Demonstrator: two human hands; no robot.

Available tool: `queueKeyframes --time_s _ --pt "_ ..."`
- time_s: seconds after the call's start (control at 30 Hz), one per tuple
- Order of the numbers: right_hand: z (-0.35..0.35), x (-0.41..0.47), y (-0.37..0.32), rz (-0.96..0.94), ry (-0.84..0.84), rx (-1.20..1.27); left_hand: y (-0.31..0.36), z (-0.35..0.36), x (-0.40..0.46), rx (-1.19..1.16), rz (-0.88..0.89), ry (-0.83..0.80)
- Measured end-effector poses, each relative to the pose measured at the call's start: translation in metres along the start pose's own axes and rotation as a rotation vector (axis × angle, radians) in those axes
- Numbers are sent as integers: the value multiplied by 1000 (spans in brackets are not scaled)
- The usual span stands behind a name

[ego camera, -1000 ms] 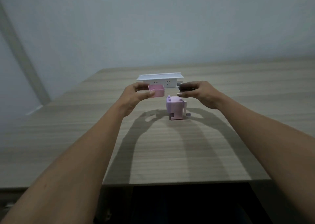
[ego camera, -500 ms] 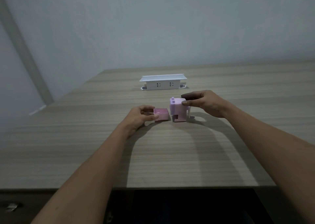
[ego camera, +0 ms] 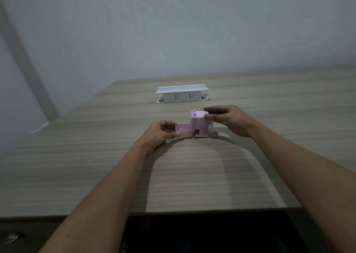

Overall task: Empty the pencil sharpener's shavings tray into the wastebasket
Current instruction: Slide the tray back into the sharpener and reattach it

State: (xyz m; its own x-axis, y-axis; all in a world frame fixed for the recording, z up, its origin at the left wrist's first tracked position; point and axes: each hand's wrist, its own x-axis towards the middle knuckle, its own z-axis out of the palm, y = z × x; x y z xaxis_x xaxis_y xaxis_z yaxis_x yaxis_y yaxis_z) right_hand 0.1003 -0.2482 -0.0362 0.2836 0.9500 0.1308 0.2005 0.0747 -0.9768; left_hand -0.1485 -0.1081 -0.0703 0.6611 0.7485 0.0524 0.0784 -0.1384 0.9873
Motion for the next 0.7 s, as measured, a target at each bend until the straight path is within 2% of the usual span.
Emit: queueKeyframes --time_s 0.43,0.7 --pt "4 -1 -1 -21 10 -29 -1 12 2 13 19 9" --pt "11 -1 -7 -37 -29 -60 3 31 5 36 41 -89"
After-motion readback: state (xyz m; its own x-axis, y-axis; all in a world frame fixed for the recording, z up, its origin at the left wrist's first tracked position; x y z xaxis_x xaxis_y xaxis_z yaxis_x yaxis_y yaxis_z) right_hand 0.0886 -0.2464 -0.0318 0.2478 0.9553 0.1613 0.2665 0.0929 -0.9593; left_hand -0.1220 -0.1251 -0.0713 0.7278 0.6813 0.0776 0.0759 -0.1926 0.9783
